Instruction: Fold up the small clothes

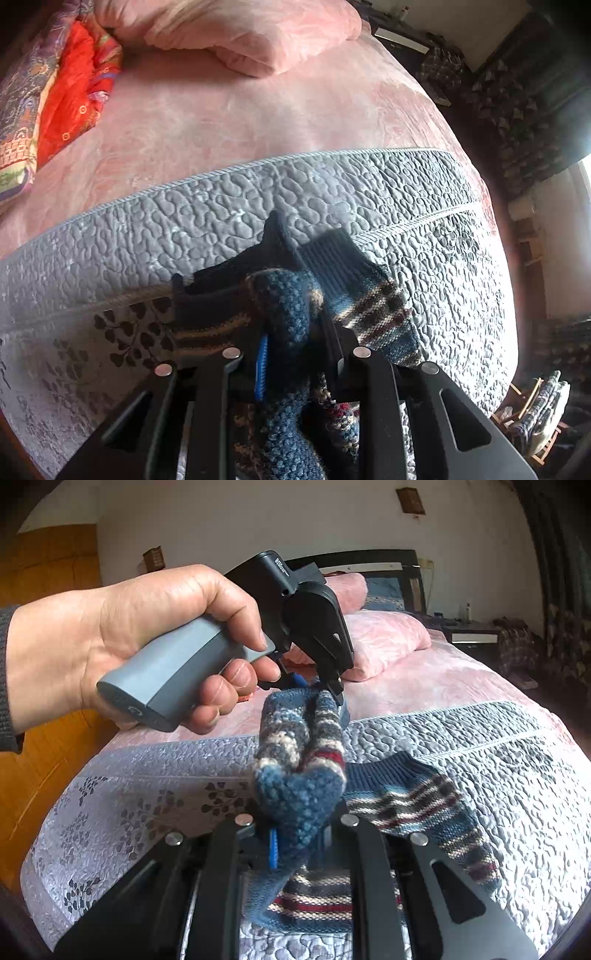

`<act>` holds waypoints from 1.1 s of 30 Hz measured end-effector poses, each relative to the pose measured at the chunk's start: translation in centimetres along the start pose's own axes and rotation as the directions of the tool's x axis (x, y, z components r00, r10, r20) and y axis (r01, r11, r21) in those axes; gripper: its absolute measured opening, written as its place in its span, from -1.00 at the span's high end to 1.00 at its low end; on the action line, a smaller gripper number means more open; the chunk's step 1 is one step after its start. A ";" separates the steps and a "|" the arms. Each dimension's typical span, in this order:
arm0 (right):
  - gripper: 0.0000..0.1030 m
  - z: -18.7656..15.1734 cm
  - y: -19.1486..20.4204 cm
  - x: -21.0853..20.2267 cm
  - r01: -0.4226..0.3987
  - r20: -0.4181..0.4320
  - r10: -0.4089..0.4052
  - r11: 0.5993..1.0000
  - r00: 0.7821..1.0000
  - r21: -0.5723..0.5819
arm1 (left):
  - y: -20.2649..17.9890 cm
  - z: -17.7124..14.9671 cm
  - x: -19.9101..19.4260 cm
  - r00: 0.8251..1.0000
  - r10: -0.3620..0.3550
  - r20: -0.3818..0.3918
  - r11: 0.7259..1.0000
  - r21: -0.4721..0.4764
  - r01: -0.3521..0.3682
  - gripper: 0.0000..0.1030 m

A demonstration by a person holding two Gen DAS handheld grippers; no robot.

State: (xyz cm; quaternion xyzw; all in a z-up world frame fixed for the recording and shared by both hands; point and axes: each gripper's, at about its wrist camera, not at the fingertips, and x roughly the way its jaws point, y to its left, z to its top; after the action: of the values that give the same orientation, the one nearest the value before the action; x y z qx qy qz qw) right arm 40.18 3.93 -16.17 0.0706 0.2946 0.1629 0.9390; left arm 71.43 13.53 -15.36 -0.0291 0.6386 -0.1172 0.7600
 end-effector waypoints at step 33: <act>0.76 -5.5 -12.9 1.2 0.022 -0.120 0.011 0.963 0.993 0.268 | -10.2 0.6 10.1 0.998 0.054 -0.038 0.995 0.081 -0.051 0.75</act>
State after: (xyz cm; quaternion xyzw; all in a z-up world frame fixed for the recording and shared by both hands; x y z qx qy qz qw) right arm 41.39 -7.50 -24.23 0.1867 0.3701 0.1228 0.9017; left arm 72.14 1.39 -22.96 0.0205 0.6492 -0.1230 0.7503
